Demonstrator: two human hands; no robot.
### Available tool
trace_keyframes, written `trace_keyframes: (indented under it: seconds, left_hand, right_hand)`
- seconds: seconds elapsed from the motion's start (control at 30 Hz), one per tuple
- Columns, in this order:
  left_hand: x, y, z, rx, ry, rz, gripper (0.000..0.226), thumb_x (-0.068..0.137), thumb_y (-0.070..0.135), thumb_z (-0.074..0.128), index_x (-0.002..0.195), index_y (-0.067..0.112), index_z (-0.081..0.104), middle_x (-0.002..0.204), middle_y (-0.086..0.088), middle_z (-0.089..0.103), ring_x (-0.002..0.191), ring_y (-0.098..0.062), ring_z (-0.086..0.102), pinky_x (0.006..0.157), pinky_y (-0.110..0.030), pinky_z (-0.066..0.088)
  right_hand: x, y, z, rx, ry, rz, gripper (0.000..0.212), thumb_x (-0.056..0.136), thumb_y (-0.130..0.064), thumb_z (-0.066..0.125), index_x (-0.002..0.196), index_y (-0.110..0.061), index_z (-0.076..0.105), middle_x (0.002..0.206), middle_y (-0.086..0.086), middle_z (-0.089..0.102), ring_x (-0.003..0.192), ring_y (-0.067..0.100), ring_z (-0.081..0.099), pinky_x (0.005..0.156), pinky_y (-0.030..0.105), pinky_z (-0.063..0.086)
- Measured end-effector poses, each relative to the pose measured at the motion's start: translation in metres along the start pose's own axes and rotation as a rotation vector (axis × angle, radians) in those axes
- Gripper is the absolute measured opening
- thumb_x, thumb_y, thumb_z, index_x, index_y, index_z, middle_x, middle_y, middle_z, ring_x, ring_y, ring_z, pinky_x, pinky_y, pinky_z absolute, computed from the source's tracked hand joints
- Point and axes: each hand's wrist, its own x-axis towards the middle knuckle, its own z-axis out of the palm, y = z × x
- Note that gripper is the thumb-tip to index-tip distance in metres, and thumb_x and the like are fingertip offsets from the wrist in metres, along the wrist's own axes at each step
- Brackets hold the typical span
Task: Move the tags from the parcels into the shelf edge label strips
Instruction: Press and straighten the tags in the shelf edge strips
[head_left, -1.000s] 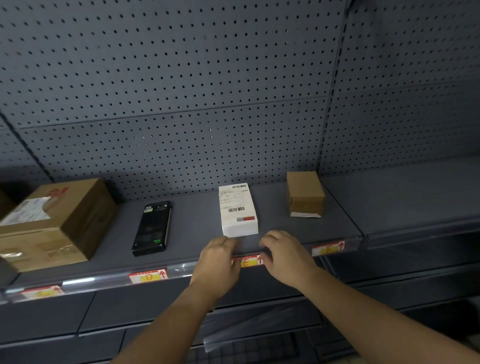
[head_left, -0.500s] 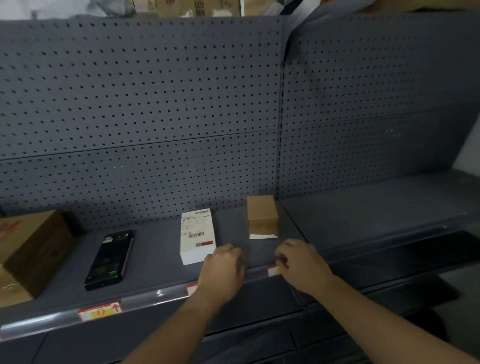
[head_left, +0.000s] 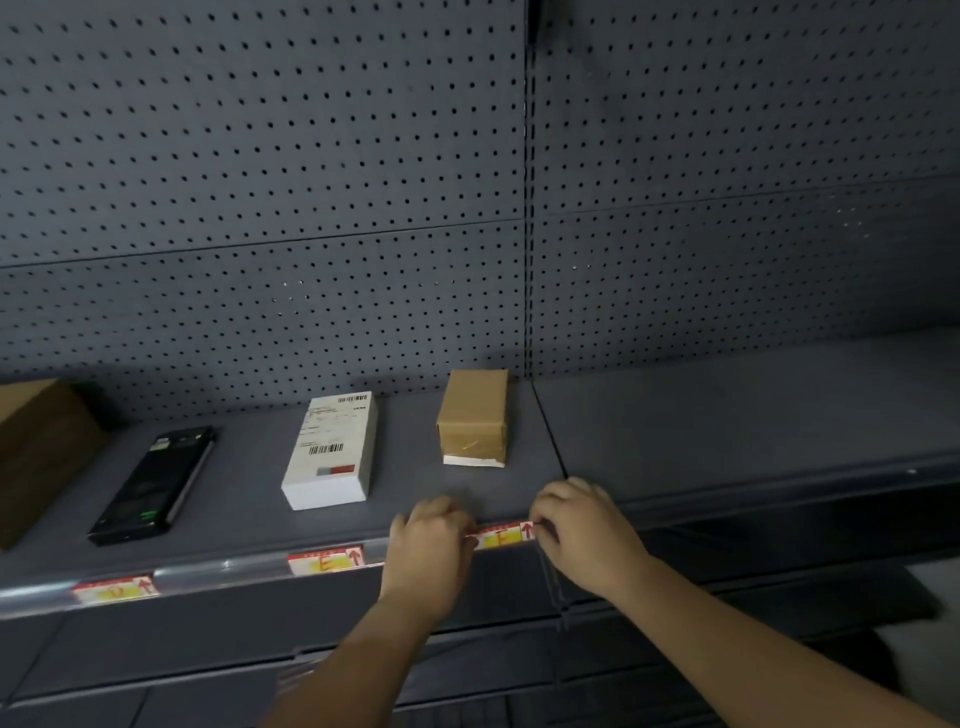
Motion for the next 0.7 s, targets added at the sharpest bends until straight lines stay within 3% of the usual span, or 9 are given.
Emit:
trace_keyframes:
  seconds: [0.23, 0.43, 0.7]
  left_hand:
    - [0.006, -0.003, 0.010, -0.013, -0.001, 0.012, 0.012, 0.095, 0.029, 0.052, 0.100, 0.029, 0.063, 0.108, 0.008, 0.061, 0.100, -0.012, 0.054, 0.089, -0.028, 0.040]
    - [0.008, -0.011, 0.013, -0.021, -0.010, 0.110, 0.013, 0.096, 0.026, 0.050, 0.104, 0.024, 0.061, 0.108, 0.004, 0.060, 0.100, -0.014, 0.054, 0.091, -0.027, 0.040]
    - [0.007, -0.019, 0.016, -0.070, -0.017, 0.073, 0.010, 0.094, 0.025, 0.055, 0.096, 0.022, 0.065, 0.100, 0.003, 0.063, 0.087, -0.012, 0.055, 0.081, -0.022, 0.045]
  right_hand:
    - [0.006, 0.003, 0.010, -0.052, 0.022, -0.028, 0.010, 0.090, -0.025, 0.064, 0.091, -0.019, 0.072, 0.098, -0.006, 0.065, 0.097, 0.017, 0.053, 0.086, 0.035, 0.048]
    - [0.006, -0.001, 0.019, -0.103, 0.071, -0.041, 0.007, 0.077, -0.015, 0.076, 0.077, -0.017, 0.069, 0.087, -0.005, 0.065, 0.085, 0.020, 0.057, 0.073, 0.037, 0.050]
    - [0.006, -0.009, 0.022, -0.098, 0.051, -0.038, 0.003, 0.080, -0.017, 0.073, 0.079, -0.017, 0.071, 0.085, -0.004, 0.066, 0.087, 0.019, 0.057, 0.077, 0.036, 0.053]
